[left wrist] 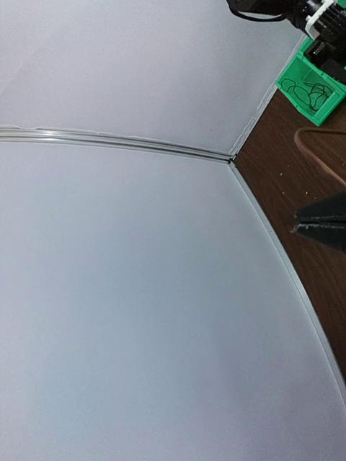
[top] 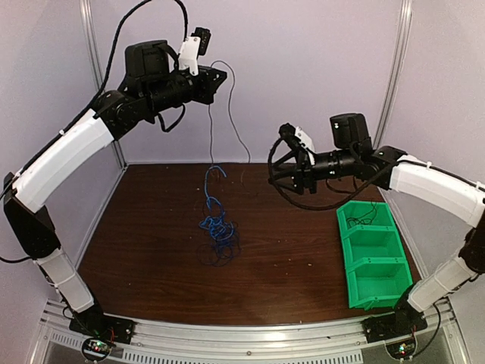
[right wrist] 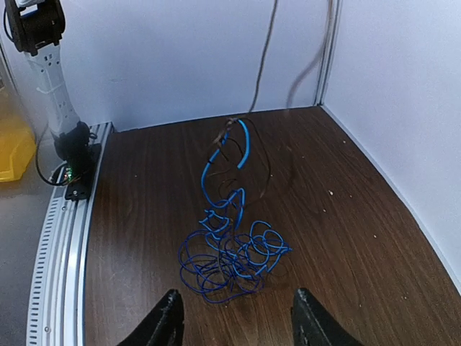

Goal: Untangle the cables

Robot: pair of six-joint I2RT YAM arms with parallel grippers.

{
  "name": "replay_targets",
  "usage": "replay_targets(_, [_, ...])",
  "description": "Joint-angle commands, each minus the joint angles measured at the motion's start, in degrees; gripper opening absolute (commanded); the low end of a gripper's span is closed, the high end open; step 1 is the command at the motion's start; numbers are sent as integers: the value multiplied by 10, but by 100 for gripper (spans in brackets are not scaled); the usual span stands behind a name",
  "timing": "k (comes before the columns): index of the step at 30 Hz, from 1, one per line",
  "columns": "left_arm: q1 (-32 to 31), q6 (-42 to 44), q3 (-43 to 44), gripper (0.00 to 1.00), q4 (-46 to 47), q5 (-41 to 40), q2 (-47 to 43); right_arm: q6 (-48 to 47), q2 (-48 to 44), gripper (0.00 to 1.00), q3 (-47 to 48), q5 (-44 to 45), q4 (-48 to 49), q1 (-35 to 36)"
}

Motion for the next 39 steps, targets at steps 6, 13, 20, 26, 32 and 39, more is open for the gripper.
replay_targets(6, [-1, -54, -2, 0, 2, -27, -7, 1, 100, 45, 127, 57, 18, 122])
replay_targets(13, [-1, -92, -3, 0, 2, -37, -15, 43, 150, 34, 181, 126, 55, 135])
replay_targets(20, [-2, -119, -4, 0, 2, -16, -21, 59, 197, 43, 222, 174, 82, 137])
replay_targets(26, [-2, -130, -8, 0, 8, 8, -22, 74, 243, 43, 250, 143, 94, 138])
replay_targets(32, [-2, -138, -10, 0, 12, 12, -34, 86, 285, 23, 253, 141, 125, 138])
replay_targets(39, [-2, -102, 6, 0, 3, -37, -69, 78, 294, 2, 151, 160, 182, 135])
